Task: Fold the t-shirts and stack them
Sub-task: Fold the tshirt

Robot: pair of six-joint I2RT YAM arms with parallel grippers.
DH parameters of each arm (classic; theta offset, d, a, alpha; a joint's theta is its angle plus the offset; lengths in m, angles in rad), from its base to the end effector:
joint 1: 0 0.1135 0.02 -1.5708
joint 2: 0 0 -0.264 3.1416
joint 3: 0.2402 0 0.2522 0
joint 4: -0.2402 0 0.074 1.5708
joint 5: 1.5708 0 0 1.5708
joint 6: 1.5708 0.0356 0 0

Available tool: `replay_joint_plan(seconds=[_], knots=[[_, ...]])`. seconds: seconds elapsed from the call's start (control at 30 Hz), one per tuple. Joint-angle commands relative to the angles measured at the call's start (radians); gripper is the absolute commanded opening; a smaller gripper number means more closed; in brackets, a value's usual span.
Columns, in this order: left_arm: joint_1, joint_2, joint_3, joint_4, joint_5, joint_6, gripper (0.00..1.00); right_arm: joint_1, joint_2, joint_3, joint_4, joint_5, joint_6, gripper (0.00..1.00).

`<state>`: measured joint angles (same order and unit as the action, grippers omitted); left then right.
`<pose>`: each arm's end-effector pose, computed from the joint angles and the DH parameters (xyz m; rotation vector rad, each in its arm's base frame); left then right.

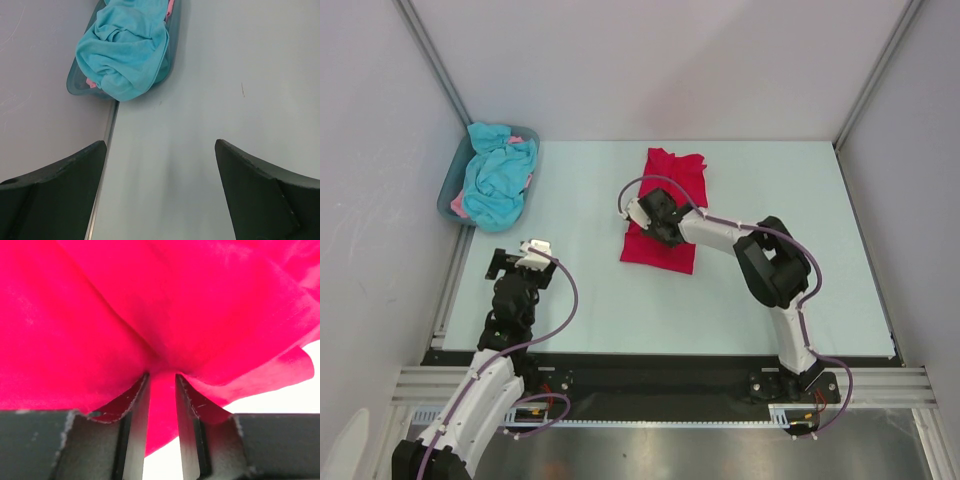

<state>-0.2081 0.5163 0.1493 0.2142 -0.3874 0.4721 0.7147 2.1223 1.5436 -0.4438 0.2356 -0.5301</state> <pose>0.1459 -0.0171 0.1957 0.3004 1.7148 0.5276 0.3475 0.2905 0.1619 -1.4263 2.1343 -0.2359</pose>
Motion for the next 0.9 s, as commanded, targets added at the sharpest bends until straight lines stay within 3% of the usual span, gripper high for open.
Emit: replay_joint_plan(seconds=[0.0, 0.6, 0.87], knots=[[0.009, -0.007, 0.006, 0.011, 0.016, 0.002, 0.96, 0.012, -0.071, -0.046, 0.085, 0.040, -0.025, 0.33], [0.009, -0.007, 0.004, 0.014, 0.019, 0.005, 0.96, 0.091, -0.153, -0.088, 0.142, 0.142, -0.103, 0.30], [0.009, -0.012, 0.006, 0.010, 0.016, 0.003, 0.96, 0.095, -0.079, -0.109, 0.234, 0.208, -0.185, 0.32]])
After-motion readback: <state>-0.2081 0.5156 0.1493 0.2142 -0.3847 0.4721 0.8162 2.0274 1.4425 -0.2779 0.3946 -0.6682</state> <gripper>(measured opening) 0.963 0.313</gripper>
